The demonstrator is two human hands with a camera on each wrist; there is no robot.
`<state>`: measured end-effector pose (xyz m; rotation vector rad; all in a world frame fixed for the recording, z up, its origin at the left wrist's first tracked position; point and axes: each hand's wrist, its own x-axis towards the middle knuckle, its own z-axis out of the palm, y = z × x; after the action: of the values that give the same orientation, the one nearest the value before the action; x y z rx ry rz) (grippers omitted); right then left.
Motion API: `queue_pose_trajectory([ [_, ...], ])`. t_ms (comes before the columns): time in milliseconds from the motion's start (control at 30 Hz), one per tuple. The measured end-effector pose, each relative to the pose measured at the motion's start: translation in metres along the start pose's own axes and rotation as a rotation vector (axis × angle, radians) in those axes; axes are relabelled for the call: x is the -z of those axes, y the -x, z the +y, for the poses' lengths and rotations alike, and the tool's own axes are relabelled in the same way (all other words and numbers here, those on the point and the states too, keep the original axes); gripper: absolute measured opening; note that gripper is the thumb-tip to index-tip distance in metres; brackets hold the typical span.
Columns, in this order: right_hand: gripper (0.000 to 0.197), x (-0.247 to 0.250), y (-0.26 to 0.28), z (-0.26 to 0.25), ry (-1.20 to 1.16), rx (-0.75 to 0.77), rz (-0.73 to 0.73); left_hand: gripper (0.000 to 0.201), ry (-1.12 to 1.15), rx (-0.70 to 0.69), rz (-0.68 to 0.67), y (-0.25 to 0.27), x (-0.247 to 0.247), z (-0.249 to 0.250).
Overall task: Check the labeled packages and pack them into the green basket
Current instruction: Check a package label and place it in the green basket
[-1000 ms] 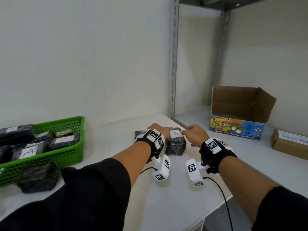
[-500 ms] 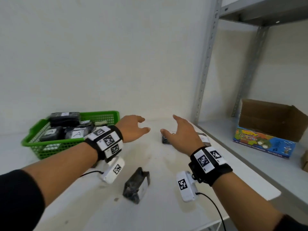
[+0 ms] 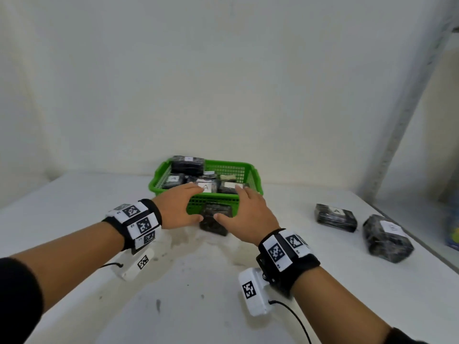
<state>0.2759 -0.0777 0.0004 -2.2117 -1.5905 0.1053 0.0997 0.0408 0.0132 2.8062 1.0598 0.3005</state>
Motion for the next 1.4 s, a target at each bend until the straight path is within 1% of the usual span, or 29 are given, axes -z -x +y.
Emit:
queue_pose_trajectory([
  [133,0.103,-0.025,-0.013,-0.017,0.058,-0.016,-0.086,0.088,0.049,0.017,0.003,0.003,-0.01,-0.024],
  [300,0.101,-0.046,-0.03,-0.012,0.107,-0.101,-0.17,0.072,0.042,-0.043,0.022,-0.004,-0.017,-0.016],
  [433,0.084,-0.048,-0.041,-0.011,0.101,-0.127,-0.188,0.071,0.052,-0.028,-0.021,-0.015,-0.029,-0.003],
  [500,0.074,-0.049,-0.046,-0.011,0.047,-0.141,-0.189,0.063,0.047,-0.022,-0.053,-0.02,-0.033,0.006],
  [633,0.055,-0.048,-0.05,-0.011,-0.023,-0.15,-0.163,0.055,0.05,0.021,-0.033,-0.028,-0.039,0.01],
  [700,0.048,-0.047,-0.051,-0.009,-0.038,-0.149,-0.129,0.046,0.042,0.038,-0.033,-0.029,-0.041,0.011],
  [800,0.045,-0.045,-0.05,-0.002,-0.108,-0.142,-0.101,0.04,0.037,0.046,-0.02,-0.033,-0.041,0.013],
  [900,0.042,-0.037,-0.043,0.003,-0.241,-0.103,-0.07,0.037,0.166,0.048,0.062,-0.033,-0.038,0.007],
  [1000,0.037,-0.031,-0.035,0.007,-0.433,-0.071,0.017,0.033,0.371,0.075,0.118,-0.03,-0.037,0.002],
  [1133,0.028,-0.027,-0.023,0.011,-0.733,-0.109,0.1,0.033,0.663,0.144,0.166,-0.025,-0.037,0.011],
  [1200,0.033,-0.02,-0.016,0.012,-0.886,-0.107,0.088,0.03,0.877,0.171,0.141,-0.023,-0.034,0.018],
  [1267,0.045,-0.013,-0.009,0.014,-0.992,-0.078,0.05,0.029,1.063,0.199,0.119,-0.02,-0.031,0.022],
  [1400,0.066,-0.002,0.001,0.016,-1.093,0.027,-0.052,0.032,1.236,0.24,0.11,-0.015,-0.019,0.028],
])
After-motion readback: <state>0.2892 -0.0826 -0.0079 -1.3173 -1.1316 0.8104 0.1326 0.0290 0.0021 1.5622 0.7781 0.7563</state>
